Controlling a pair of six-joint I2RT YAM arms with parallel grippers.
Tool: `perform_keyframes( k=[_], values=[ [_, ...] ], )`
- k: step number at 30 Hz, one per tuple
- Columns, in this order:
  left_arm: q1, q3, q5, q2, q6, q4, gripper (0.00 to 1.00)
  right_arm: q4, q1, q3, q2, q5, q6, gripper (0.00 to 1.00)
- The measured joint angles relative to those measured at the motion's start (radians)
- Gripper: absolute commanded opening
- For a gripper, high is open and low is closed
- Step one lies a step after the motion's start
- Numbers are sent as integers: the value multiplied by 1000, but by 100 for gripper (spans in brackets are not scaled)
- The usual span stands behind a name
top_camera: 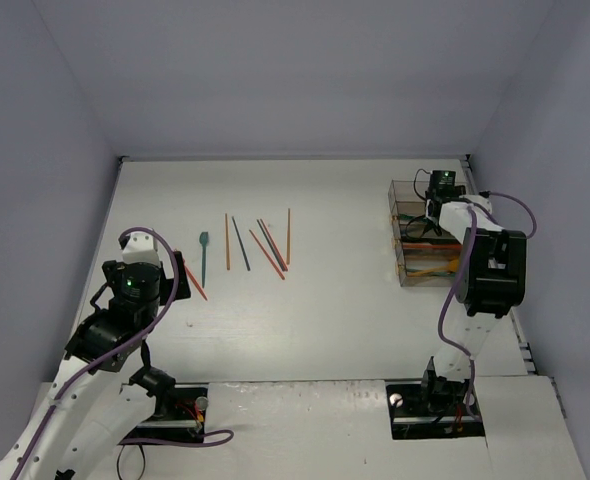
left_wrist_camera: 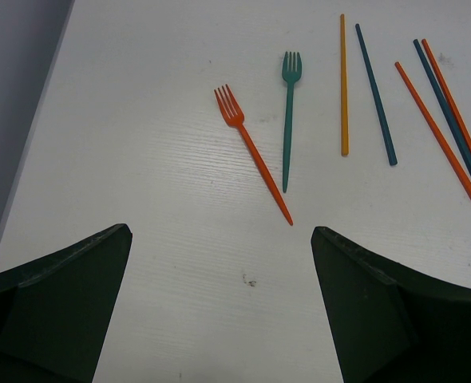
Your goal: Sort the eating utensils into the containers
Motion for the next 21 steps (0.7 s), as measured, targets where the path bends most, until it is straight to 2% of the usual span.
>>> perform_keyframes(
  k=[7, 13, 18, 19, 20, 21],
  values=[
    [0, 0, 0, -2, 0, 0, 95, -3, 11, 7, -29, -51, -83, 57],
    [0, 0, 21, 8, -17, 0, 95, -7, 40, 13, -183, -164, -282, 62],
    [0, 6, 63, 87, -82, 0, 95, -3, 49, 18, -320, -316, -477, 78],
    [0, 11, 73, 113, -102, 0, 95, -3, 48, 18, -338, -349, -512, 85],
    [0, 17, 82, 144, -123, 1, 95, -5, 47, 18, -355, -384, -550, 98],
    [0, 25, 86, 186, -146, 1, 95, -6, 46, 17, -369, -425, -592, 100]
  ],
)
